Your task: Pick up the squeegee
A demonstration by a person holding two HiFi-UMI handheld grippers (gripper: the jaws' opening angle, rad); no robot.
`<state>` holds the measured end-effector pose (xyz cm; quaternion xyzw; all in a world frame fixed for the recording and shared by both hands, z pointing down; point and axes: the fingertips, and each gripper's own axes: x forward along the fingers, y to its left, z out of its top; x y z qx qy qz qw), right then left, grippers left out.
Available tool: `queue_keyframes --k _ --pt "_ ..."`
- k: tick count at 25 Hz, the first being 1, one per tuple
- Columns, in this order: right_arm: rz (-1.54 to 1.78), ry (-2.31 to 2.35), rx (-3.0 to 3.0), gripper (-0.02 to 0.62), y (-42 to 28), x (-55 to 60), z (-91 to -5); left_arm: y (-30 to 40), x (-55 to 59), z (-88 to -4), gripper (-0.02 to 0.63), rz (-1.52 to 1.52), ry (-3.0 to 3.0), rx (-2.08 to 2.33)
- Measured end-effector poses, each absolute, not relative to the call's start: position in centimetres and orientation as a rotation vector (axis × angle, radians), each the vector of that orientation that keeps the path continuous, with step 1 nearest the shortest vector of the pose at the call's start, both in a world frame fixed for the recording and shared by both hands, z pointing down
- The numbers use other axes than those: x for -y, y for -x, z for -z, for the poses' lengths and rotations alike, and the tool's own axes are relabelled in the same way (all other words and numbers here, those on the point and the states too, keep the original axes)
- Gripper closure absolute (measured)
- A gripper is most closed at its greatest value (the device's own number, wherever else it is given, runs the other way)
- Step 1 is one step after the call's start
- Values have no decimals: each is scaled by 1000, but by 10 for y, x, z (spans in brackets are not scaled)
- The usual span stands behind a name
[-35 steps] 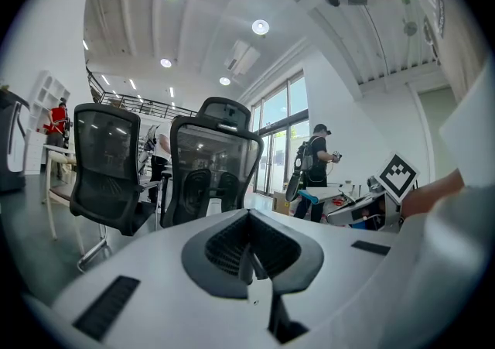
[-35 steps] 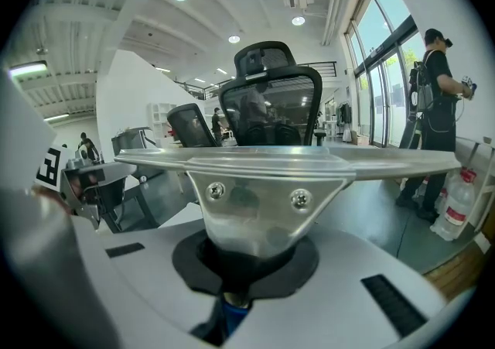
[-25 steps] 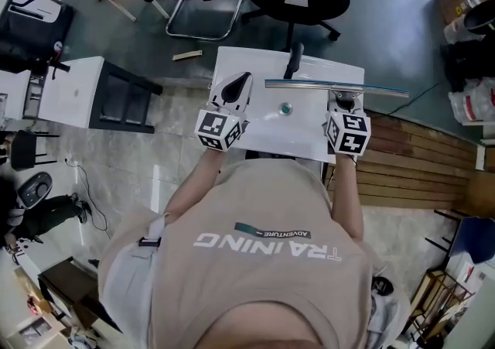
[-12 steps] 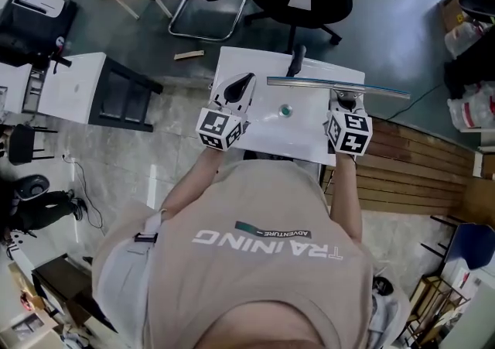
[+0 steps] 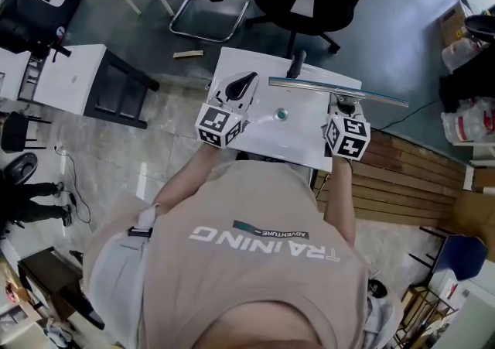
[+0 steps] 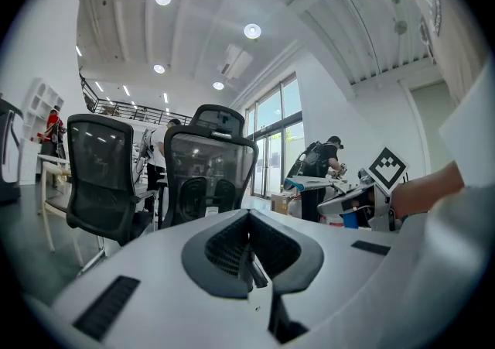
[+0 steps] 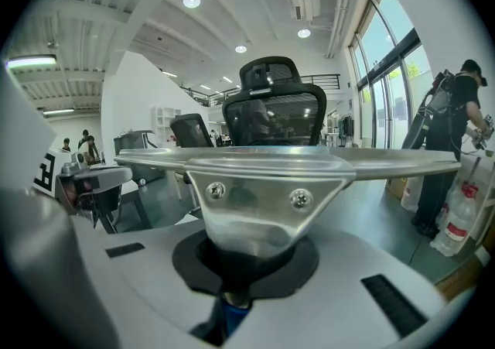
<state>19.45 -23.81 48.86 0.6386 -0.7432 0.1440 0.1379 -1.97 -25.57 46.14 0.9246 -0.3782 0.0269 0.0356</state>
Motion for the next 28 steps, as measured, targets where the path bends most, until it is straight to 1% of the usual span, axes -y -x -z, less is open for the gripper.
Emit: queue_keyframes --k 16,28 --pt "-395 -1875 2160 557 -183 239 -480 39 251 -462 594 -87 -2828 1190" --pt "-330 -1893 2170 557 -187 249 -461 39 256 -453 594 -16 -2823 1195"
